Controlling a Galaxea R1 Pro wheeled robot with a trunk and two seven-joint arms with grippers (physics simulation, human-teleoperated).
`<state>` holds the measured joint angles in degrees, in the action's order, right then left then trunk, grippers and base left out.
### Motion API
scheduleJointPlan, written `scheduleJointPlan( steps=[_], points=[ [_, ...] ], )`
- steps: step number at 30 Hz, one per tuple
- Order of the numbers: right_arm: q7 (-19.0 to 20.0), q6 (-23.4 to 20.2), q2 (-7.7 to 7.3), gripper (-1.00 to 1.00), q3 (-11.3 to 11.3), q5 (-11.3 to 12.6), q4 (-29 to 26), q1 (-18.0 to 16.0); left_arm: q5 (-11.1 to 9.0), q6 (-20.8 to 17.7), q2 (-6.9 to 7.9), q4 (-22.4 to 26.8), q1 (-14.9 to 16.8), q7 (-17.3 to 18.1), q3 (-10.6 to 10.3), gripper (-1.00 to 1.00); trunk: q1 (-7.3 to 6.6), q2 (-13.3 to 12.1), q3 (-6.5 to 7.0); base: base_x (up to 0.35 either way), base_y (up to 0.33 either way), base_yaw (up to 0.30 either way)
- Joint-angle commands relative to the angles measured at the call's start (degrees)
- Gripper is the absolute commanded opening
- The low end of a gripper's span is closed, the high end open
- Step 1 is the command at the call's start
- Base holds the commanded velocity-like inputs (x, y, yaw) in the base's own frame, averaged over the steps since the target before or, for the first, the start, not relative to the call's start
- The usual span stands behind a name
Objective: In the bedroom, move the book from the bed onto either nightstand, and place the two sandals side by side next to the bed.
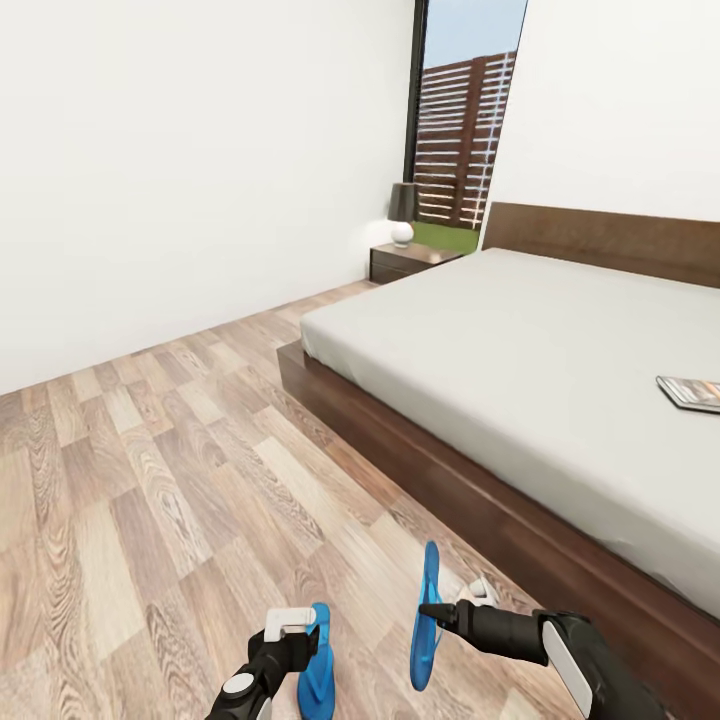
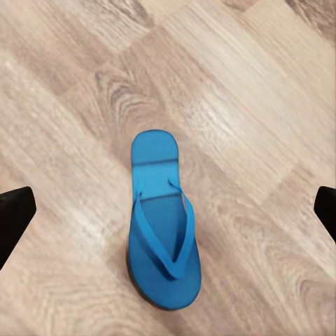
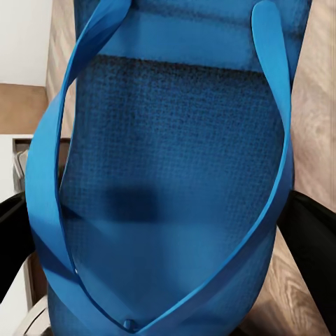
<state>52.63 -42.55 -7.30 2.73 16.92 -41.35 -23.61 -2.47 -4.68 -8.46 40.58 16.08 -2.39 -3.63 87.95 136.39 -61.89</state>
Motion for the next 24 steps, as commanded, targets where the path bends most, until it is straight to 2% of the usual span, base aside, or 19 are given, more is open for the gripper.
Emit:
scheduleJointPlan(
  steps=[1,16,18,19,22,24],
  points=[
    [0.1,-0.35,0.0,-1.0,0.08,0.22,-0.02,-0.03,-0.26,-0.32,0.03,0.11,0.01,-0.25,-0.18,1.0,0.21,0.44,-0.23,0.0,0.0,0.0],
    [0.07,-0.22,0.24,-1.0,0.0,0.22,0.04,-0.03,-0.3,-0.96,0.03,0.7,0.01,-0.13,-0.16,1.0,3.51,6.45,-2.92,0.0,0.0,0.0],
    [0.04,-0.2,0.85,-1.0,0.0,0.21,0.04,-0.03,-0.42,-3.25,0.03,2.76,0.01,-0.06,-0.15,1.0,3.75,6.87,-3.33,0.0,0.0,0.0],
    [0.03,-0.19,1.23,-1.0,0.0,0.18,0.04,-0.03,-0.49,-6.33,0.03,4.82,0.01,-0.04,-0.15,1.0,3.78,6.88,-3.55,0.0,0.0,0.0],
    [0.02,-0.17,1.88,-1.0,-0.01,0.15,0.05,-0.03,-0.52,-19.06,0.03,12.19,0.01,0.06,-0.15,1.0,3.86,6.92,-4.21,0.0,0.0,0.0],
    [0.02,-0.17,2.02,-1.0,-0.01,0.16,0.05,-0.03,-0.45,-25.17,0.11,17.46,0.01,0.08,-0.15,1.0,3.91,6.95,-4.66,0.0,0.0,0.0]
  ],
)
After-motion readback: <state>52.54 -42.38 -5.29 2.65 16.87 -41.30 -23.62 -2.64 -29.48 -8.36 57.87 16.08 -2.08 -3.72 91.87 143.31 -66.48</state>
